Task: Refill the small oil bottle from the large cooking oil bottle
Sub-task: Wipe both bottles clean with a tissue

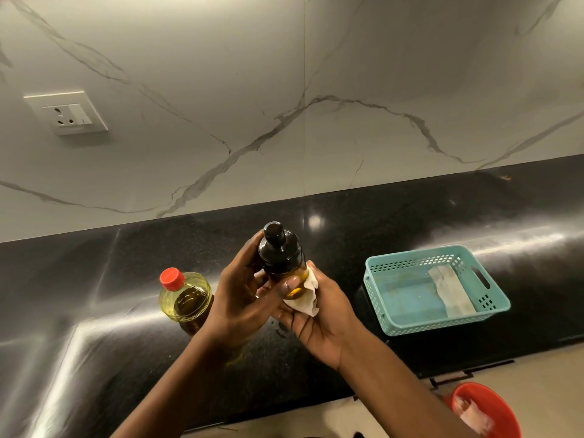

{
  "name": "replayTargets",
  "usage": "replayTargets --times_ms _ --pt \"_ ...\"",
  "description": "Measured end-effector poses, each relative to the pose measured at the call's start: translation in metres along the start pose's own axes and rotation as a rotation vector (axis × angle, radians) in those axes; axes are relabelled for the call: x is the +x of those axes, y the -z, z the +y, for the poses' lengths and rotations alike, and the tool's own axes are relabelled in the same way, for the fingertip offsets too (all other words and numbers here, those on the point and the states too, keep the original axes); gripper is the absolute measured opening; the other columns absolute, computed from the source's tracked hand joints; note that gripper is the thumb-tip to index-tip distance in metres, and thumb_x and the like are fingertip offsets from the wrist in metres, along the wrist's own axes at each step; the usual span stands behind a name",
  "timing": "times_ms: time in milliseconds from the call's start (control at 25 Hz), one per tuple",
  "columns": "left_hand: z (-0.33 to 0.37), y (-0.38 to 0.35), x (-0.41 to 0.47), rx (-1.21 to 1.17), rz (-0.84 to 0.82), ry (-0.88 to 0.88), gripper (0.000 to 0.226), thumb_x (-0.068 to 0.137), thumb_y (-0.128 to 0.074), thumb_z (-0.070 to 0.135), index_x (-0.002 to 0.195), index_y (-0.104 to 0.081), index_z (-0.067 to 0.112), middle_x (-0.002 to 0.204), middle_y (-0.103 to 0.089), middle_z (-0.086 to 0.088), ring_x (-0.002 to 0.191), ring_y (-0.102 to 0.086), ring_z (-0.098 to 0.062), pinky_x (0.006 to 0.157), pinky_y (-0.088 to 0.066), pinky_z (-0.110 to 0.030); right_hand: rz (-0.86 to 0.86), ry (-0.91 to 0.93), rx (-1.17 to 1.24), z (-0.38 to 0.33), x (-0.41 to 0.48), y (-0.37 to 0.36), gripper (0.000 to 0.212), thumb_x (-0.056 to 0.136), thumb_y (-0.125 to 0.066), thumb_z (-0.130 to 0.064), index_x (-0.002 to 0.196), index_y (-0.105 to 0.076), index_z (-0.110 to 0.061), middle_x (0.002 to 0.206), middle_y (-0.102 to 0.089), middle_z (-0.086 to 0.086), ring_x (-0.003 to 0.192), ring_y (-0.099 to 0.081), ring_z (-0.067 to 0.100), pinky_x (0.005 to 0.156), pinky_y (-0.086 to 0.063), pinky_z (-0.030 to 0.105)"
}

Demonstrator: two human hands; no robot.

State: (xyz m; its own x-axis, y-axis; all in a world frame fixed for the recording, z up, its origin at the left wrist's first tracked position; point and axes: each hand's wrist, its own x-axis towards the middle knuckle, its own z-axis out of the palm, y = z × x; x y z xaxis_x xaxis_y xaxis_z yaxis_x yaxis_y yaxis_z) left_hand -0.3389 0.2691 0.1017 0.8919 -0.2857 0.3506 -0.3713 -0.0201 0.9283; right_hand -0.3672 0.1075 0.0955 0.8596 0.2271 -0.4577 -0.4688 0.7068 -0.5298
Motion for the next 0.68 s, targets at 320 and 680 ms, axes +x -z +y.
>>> replayTargets --times_ms 320,680 --pt "-0.026 0.033 -0.005 0.087 0.052 0.050 0.076 0.091 -0.079 -0.006 0.158 -0.045 0.000 0.146 -0.067 -0.013 0.141 -0.064 -0.032 0.110 -0.058 -0.060 -0.056 0.002 -0.304 0.002 0.001 0.033 0.043 0.112 -0.052 -0.022 0.131 -0.064 0.014 0.108 -0.073 0.028 0.097 -0.075 0.031 0.093 -0.060 0.043" --pt "-0.048 0.028 -0.019 0.080 0.122 0.155 0.078 0.089 -0.087 0.016 0.157 -0.050 0.013 0.147 -0.067 -0.004 0.142 -0.064 -0.021 0.111 -0.059 -0.048 0.039 0.369 -2.094 0.054 0.042 0.104 0.035 0.099 -0.059 -0.024 0.131 -0.072 -0.030 0.116 -0.068 -0.004 0.113 -0.060 0.022 0.094 -0.048 0.037"
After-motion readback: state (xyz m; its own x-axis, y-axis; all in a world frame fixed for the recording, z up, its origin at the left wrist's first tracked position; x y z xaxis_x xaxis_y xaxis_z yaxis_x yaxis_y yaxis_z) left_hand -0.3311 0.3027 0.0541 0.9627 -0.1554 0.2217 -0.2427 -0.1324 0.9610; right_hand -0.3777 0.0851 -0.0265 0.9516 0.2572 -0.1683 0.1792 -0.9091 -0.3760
